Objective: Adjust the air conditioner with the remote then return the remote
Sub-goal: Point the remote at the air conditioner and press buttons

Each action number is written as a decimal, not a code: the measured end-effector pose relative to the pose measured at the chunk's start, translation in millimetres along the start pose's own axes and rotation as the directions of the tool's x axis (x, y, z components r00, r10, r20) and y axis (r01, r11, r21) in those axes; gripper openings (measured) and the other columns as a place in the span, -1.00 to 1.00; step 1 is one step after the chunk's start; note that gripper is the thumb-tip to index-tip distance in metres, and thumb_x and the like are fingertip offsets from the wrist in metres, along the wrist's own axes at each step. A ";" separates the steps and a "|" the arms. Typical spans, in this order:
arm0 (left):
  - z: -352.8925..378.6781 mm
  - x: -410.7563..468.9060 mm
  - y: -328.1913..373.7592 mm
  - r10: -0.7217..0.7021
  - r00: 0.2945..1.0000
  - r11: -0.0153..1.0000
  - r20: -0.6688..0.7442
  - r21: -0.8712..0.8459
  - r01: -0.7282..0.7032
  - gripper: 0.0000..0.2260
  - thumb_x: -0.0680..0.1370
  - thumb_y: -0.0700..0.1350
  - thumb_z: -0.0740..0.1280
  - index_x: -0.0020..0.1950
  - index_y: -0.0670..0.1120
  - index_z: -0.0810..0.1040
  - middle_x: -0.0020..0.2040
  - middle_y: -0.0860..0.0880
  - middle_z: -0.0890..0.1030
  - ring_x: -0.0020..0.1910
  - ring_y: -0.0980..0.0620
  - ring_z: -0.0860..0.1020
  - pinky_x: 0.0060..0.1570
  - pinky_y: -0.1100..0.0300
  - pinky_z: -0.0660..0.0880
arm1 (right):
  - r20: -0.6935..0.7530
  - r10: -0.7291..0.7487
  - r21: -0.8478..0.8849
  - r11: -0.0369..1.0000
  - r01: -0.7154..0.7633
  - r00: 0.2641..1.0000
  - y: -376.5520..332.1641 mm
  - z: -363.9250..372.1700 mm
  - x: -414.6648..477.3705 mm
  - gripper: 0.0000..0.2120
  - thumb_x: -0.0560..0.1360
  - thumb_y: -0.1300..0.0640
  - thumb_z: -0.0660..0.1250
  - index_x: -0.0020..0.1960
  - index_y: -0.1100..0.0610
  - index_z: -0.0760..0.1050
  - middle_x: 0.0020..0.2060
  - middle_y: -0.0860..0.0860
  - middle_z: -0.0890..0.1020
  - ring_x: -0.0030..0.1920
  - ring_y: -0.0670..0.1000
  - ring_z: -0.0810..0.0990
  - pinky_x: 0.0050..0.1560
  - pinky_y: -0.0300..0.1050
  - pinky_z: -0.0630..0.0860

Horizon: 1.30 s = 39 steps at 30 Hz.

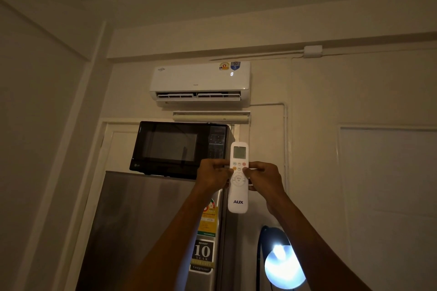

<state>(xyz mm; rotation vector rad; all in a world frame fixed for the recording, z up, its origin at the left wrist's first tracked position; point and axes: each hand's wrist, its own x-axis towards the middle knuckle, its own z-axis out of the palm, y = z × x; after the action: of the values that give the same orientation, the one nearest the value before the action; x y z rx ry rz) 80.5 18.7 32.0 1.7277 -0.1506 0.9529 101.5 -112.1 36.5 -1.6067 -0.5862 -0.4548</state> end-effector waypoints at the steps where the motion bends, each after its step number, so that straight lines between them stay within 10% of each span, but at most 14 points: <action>1: 0.5 -0.7 0.2 0.002 1.000 1.000 0.000 0.002 -0.002 -0.72 0.51 -0.26 0.36 0.23 -0.19 0.56 0.18 -0.19 0.64 0.11 -0.14 0.65 -0.23 0.25 0.59 | -0.001 -0.001 -0.001 1.000 0.001 1.000 0.0 -0.7 -0.4 -0.68 0.49 0.20 0.39 0.24 0.21 0.54 0.17 0.20 0.65 0.10 0.19 0.67 0.13 0.20 0.61; 17: 4.1 -2.2 8.3 -0.015 1.000 1.000 -0.014 0.012 0.015 -0.74 0.51 -0.25 0.36 0.20 -0.16 0.57 0.16 -0.17 0.65 0.05 -0.09 0.66 -0.36 0.33 0.53 | -0.014 -0.008 -0.015 1.000 0.008 1.000 -2.4 -3.8 -1.6 -0.70 0.50 0.20 0.38 0.23 0.21 0.55 0.16 0.20 0.65 0.09 0.19 0.67 0.13 0.20 0.61; 39: 1.8 1.9 -4.7 -0.023 1.000 0.999 -0.002 0.031 0.023 -0.71 0.51 -0.26 0.37 0.23 -0.19 0.57 0.17 -0.19 0.64 0.11 -0.14 0.65 -0.04 0.07 0.63 | -0.002 0.010 0.025 1.000 -0.009 1.000 11.0 3.1 3.0 -0.69 0.50 0.21 0.38 0.24 0.22 0.55 0.16 0.20 0.65 0.10 0.19 0.67 0.11 0.20 0.62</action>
<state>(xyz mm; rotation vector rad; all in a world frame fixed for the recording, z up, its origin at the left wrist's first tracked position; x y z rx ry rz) 85.3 19.6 29.6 1.7536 -0.1151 0.9444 110.5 -109.5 29.3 -1.5846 -0.5806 -0.4403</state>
